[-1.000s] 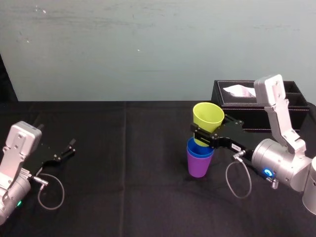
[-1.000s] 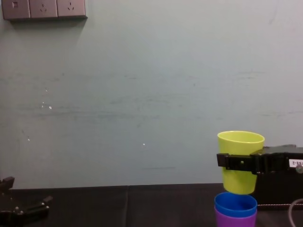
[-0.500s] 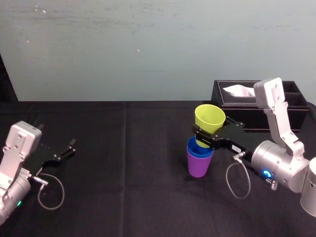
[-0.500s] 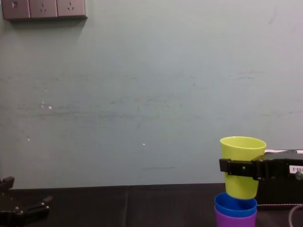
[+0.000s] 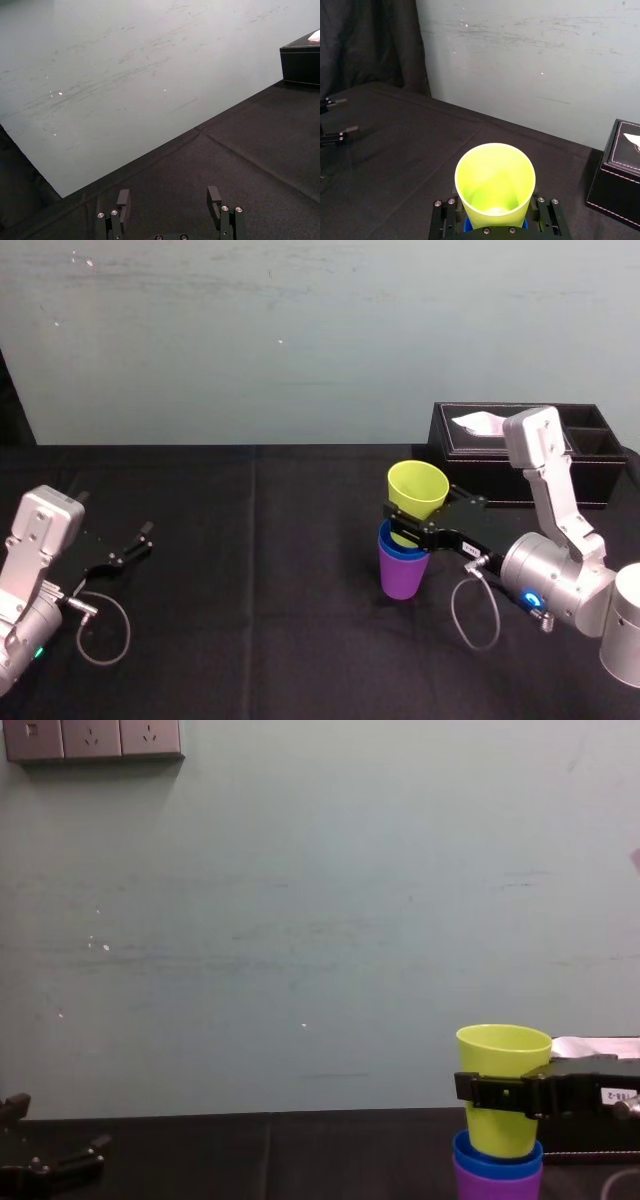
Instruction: Stack the three plastic cups sequentially using one hand.
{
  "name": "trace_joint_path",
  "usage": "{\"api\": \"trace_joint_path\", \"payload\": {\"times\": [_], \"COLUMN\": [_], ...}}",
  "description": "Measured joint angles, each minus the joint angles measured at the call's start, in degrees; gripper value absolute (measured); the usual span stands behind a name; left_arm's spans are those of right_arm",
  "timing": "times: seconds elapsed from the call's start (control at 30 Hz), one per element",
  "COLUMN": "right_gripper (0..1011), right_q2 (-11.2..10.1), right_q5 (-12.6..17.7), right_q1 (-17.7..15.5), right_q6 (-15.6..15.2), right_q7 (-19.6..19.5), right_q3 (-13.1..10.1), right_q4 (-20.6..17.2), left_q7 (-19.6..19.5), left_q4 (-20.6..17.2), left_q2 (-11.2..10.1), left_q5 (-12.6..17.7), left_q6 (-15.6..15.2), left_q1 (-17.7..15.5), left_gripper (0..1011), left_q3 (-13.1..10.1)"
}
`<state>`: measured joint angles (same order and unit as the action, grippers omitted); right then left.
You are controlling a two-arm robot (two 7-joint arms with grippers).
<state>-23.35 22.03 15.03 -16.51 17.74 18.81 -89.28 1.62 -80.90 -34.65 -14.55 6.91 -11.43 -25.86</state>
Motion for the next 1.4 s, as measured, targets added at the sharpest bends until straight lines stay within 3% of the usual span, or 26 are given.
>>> {"api": "trace_joint_path", "payload": {"times": [0.9,1.33,1.4], "right_gripper": [729,729,778], "right_q2": [1.42,1.34,1.33], "right_q5": [-2.54,-2.49,-2.45], "right_q1": [0.97,0.98,0.97], "right_q6": [1.49,1.49,1.49], "right_q7": [0.38,0.32,0.31], "right_q3": [1.32,1.27,1.25], "right_q4": [4.07,4.0,3.98], "left_q7": [0.0,0.0,0.0], "left_q4": [0.0,0.0,0.0], "left_q2": [0.0,0.0,0.0], "left_q5": [0.0,0.0,0.0], "left_q6": [0.0,0.0,0.0], "left_q1": [0.0,0.0,0.0], "left_gripper": [1000,1000,1000], "left_q3": [0.0,0.0,0.0]}}
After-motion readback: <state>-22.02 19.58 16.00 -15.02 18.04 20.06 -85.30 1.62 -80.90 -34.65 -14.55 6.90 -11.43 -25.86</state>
